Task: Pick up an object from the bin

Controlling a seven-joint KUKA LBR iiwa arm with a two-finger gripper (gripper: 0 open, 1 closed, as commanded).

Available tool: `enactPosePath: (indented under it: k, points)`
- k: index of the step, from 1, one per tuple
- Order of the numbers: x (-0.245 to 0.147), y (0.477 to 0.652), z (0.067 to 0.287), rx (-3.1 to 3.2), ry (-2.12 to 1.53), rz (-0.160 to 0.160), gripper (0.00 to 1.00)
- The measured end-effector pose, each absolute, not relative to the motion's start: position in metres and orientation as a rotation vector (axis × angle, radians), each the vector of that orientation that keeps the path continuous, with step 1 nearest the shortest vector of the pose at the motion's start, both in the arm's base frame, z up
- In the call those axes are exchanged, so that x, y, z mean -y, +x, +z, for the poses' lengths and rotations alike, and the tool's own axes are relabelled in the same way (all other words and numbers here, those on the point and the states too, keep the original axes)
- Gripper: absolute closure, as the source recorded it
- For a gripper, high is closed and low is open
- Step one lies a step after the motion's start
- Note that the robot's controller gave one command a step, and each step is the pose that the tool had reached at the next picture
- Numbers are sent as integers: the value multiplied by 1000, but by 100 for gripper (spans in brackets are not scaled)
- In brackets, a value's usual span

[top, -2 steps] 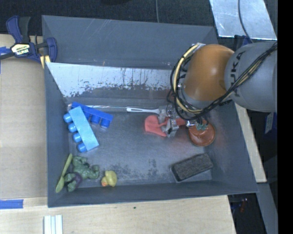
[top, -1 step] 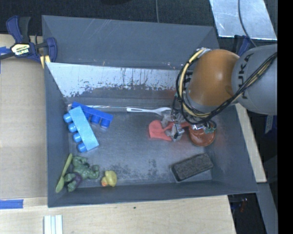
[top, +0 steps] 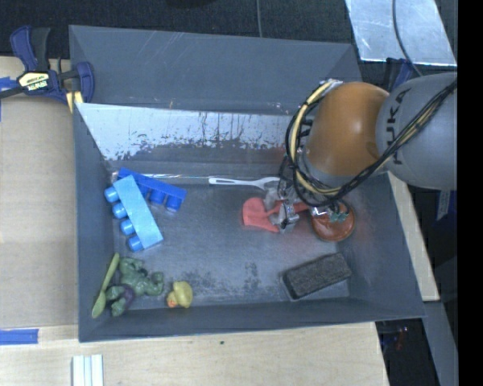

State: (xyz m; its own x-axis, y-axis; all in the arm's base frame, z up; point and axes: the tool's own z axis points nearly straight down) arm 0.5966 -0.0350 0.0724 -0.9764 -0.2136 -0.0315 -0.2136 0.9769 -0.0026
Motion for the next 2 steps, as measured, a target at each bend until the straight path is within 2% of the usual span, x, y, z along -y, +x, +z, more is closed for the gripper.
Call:
enactPosePath:
  k: [1,2]
  points:
    - [8,595,71,-3108,-18,8,0]
    - [8,595,72,-3108,-17,8,100]
